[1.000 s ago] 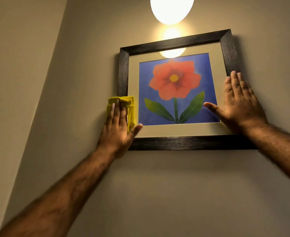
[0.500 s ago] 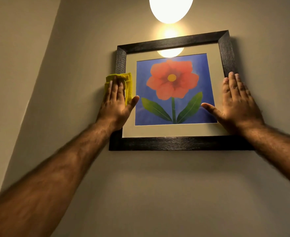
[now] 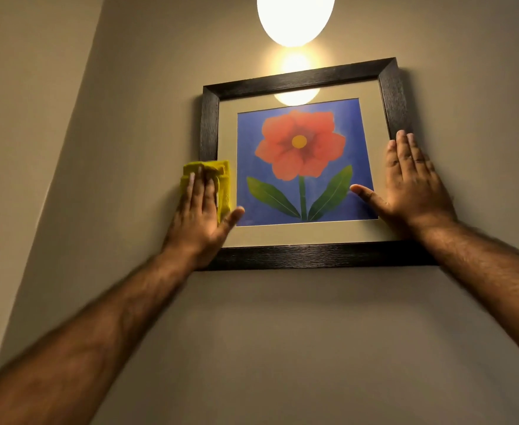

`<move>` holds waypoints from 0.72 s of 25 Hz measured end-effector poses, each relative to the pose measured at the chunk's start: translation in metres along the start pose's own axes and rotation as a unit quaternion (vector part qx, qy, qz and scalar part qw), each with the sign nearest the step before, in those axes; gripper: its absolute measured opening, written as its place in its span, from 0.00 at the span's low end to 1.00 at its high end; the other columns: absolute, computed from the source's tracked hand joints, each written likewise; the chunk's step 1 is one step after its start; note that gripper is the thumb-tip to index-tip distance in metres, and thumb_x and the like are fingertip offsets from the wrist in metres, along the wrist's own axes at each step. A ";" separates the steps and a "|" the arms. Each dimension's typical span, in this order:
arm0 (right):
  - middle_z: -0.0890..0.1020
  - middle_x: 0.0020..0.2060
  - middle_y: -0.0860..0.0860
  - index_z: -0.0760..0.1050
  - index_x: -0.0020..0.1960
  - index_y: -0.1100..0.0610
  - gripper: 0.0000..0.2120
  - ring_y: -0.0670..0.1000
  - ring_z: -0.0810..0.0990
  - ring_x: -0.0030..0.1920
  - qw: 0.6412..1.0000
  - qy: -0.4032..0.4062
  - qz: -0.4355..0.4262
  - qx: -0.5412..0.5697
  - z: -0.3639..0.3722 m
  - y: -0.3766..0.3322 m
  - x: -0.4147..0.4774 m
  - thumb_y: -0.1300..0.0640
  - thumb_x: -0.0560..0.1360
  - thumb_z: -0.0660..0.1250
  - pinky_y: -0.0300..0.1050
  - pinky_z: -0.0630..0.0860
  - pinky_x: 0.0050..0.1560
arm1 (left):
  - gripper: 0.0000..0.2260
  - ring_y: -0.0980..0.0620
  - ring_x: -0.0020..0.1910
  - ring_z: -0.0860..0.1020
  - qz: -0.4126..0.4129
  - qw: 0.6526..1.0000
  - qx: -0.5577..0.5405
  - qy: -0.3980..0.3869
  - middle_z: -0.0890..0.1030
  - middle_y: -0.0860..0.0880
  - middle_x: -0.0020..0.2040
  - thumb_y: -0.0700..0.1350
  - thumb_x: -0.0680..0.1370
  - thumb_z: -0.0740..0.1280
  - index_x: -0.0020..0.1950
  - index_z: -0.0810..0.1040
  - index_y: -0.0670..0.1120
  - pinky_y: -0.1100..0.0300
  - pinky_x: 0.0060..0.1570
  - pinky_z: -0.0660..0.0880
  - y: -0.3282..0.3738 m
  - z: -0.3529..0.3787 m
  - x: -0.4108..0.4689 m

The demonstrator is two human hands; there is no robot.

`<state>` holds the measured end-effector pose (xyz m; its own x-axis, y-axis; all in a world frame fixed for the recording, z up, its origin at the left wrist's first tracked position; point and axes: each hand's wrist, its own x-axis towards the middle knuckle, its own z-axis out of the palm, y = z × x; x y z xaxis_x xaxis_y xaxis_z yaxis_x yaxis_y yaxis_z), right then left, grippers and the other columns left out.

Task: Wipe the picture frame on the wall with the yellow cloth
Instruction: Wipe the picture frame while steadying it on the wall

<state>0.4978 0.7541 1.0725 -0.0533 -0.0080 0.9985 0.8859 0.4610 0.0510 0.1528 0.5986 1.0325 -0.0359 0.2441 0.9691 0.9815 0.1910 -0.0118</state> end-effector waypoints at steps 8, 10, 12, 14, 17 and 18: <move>0.46 0.83 0.60 0.45 0.82 0.64 0.54 0.56 0.44 0.83 1.000 -0.012 0.004 -0.007 -0.002 0.000 -0.001 0.24 0.73 0.44 0.53 0.46 0.82 | 0.46 0.48 0.83 0.39 -0.022 0.999 0.005 0.030 0.42 0.44 0.84 0.75 0.75 0.39 0.82 0.40 0.43 0.52 0.80 0.38 0.006 -0.016 0.095; 0.46 0.83 0.60 0.45 0.82 0.64 0.54 0.56 0.44 0.83 1.000 -0.015 0.003 -0.006 -0.003 -0.001 0.000 0.24 0.73 0.45 0.53 0.46 0.82 | 0.44 0.48 0.83 0.40 -0.023 0.999 -0.013 0.032 0.43 0.44 0.84 0.73 0.76 0.39 0.83 0.41 0.44 0.52 0.80 0.38 0.006 -0.015 0.083; 0.46 0.83 0.60 0.45 0.82 0.64 0.54 0.56 0.44 0.83 1.000 -0.016 0.005 -0.010 -0.003 -0.001 -0.001 0.24 0.73 0.45 0.53 0.46 0.82 | 0.41 0.48 0.83 0.40 -0.014 0.999 -0.022 0.034 0.43 0.45 0.84 0.70 0.78 0.40 0.83 0.42 0.44 0.52 0.80 0.39 0.003 -0.008 0.053; 0.46 0.83 0.59 0.45 0.82 0.64 0.54 0.56 0.44 0.83 1.000 -0.013 0.007 -0.010 -0.002 -0.001 -0.001 0.24 0.73 0.45 0.53 0.46 0.82 | 0.39 0.50 0.83 0.39 -0.003 0.999 -0.019 0.033 0.42 0.46 0.84 0.69 0.79 0.40 0.83 0.43 0.44 0.53 0.81 0.40 0.002 -0.001 0.022; 0.46 0.83 0.60 0.45 0.82 0.64 0.53 0.56 0.45 0.83 1.000 -0.012 0.008 -0.007 -0.003 0.000 -0.001 0.24 0.73 0.46 0.54 0.47 0.82 | 0.36 0.51 0.83 0.40 0.000 0.999 -0.047 0.009 0.43 0.47 0.85 0.65 0.81 0.42 0.83 0.47 0.44 0.52 0.82 0.42 0.002 -0.006 0.011; 0.47 0.83 0.60 0.46 0.82 0.64 0.53 0.57 0.45 0.83 1.000 -0.013 0.008 -0.007 -0.003 0.000 0.000 0.24 0.73 0.46 0.54 0.47 0.82 | 0.35 0.50 0.84 0.43 0.001 0.998 -0.067 0.001 0.46 0.46 0.85 0.63 0.81 0.43 0.83 0.50 0.43 0.52 0.82 0.44 0.002 -0.013 0.014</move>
<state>0.4987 0.7516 1.0721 -0.0513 0.0211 0.9985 0.8928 0.4490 0.0364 0.1565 0.5898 1.0490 -0.0337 0.2416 0.9698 0.9979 0.0610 0.0195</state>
